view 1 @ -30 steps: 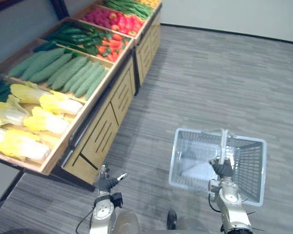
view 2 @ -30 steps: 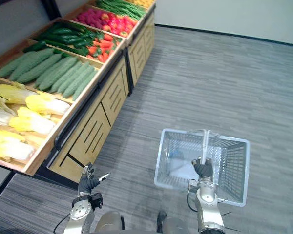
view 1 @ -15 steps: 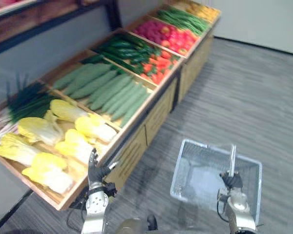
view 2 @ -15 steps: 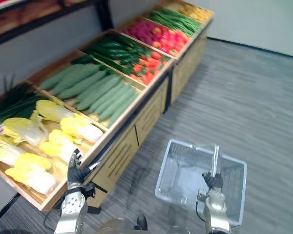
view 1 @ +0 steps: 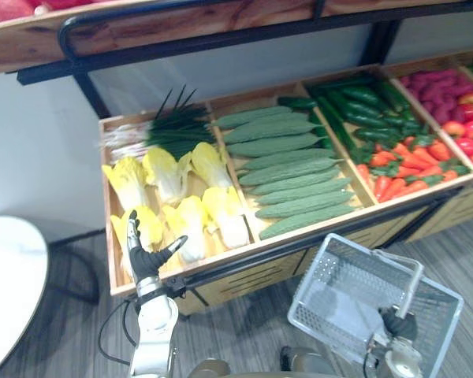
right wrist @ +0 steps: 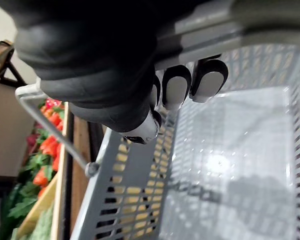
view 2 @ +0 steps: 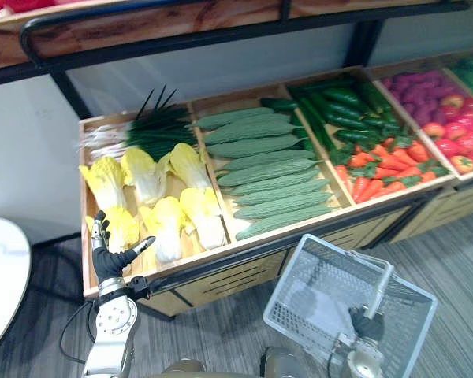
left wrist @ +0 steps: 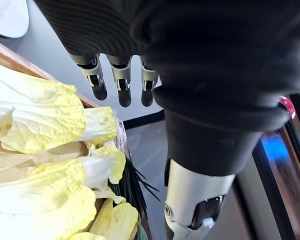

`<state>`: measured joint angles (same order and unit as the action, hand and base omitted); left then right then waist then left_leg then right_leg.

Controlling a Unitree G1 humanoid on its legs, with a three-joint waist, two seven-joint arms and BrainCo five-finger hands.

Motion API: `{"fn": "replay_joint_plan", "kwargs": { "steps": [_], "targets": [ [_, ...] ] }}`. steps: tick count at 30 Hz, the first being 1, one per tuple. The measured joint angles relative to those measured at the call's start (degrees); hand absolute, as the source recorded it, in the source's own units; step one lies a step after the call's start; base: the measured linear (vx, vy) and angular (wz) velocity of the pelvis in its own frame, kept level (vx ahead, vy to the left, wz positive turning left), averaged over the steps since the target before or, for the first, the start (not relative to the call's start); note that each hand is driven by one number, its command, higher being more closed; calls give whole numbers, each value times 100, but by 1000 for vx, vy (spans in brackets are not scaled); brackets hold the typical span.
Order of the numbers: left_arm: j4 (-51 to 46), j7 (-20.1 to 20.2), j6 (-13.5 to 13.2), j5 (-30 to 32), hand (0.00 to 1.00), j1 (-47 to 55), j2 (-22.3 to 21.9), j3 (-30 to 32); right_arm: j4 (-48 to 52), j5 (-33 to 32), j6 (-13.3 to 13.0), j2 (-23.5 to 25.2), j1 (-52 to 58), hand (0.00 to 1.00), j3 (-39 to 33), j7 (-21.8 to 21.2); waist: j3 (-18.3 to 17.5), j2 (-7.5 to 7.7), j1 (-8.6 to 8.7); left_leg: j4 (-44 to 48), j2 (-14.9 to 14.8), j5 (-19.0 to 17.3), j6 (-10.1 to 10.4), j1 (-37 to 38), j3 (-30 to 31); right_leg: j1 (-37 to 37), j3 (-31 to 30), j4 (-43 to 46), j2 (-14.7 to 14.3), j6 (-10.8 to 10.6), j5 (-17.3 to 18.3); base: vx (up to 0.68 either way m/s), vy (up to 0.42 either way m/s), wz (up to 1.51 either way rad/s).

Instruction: Pick vegetable in the basket

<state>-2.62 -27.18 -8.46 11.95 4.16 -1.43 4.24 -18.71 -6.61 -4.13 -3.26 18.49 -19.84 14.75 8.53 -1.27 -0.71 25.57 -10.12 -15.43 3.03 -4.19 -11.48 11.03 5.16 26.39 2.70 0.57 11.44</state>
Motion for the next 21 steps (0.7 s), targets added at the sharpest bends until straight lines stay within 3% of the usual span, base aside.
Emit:
{"fn": "replay_joint_plan", "kwargs": {
  "steps": [2, 10, 15, 21],
  "targets": [
    [22, -31, 84, 12, 0, -246, 39, 6, -18, -54, 5, 50, -119, 100, 30, -26, 80, 20, 0, -172, -9, 75, -103, -3, -597, 48, 44, 21, 97, -28, 61, -160, -31, 33],
    [923, -26, 301, 232, 0, -717, 618, 96, -28, -126, 2, 173, -197, 100, 24, -228, 116, 72, 12, -1110, 245, 467, 10, -10, -755, 316, 78, -221, 236, -75, -198, -93, -1, 10],
    [1878, -13, 398, 275, 0, -1403, 980, 39, -71, -116, -1, 164, -481, 100, 214, -290, 203, 213, 132, -1461, 200, 764, 152, -11, -925, 498, -58, -373, 60, 15, -368, 22, -56, -20],
    [2800, 27, 566, 398, 0, -2200, 1360, 46, -72, -120, -119, 155, -573, 100, 322, -372, 414, 322, 294, -1528, 93, 805, 184, -115, -1226, 733, -358, -590, -162, 62, -587, 27, -33, -34]
  ]
}}
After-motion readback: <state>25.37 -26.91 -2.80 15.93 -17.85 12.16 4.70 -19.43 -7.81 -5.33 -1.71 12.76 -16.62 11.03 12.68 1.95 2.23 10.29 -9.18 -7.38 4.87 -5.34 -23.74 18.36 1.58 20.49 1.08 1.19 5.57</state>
